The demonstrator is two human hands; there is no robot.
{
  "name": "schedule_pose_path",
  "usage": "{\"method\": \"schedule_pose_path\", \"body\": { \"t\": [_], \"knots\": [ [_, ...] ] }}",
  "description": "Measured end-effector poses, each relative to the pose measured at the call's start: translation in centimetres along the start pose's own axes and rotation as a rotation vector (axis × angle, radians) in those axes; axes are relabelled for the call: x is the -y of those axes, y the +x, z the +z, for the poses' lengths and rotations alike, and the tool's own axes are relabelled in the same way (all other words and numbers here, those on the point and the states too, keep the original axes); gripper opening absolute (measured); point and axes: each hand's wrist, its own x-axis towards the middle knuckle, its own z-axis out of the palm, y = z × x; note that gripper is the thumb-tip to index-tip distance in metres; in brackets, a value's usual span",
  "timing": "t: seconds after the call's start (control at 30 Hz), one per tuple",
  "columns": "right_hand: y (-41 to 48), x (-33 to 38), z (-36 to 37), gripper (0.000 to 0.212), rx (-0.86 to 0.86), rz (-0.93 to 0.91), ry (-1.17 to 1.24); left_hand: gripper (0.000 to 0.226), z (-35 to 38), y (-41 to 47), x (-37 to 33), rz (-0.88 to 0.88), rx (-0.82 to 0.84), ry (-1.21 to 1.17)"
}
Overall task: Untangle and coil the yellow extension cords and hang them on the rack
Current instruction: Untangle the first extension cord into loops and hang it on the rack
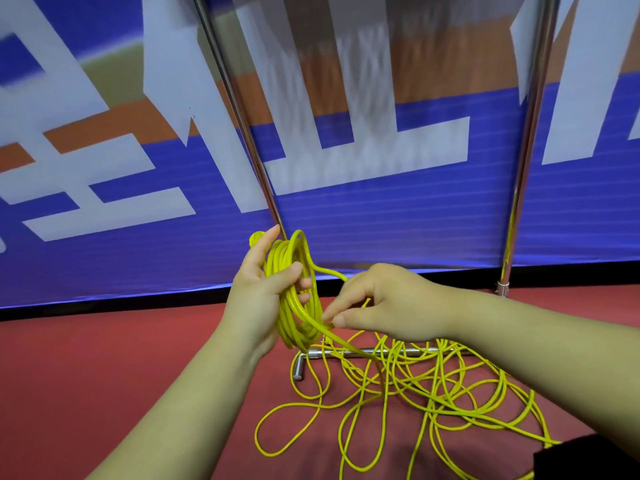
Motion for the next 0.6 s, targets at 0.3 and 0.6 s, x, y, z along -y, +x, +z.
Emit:
{"method": "schedule_pose_path", "body": {
  "t": [0.3,0.6],
  "knots": [
    [1.4,-2.1,0.0,0.029,-0.354,0.295,0.357,0.067,-0.3,-1.2,-1.8,0.015,0.28,-0.028],
    [1.8,-2.3,0.6,0.024,-0.307,0.337,0.565,0.084,-0.4,-1.2,-2.6,-0.065,0.314,-0.216]
  ]
}}
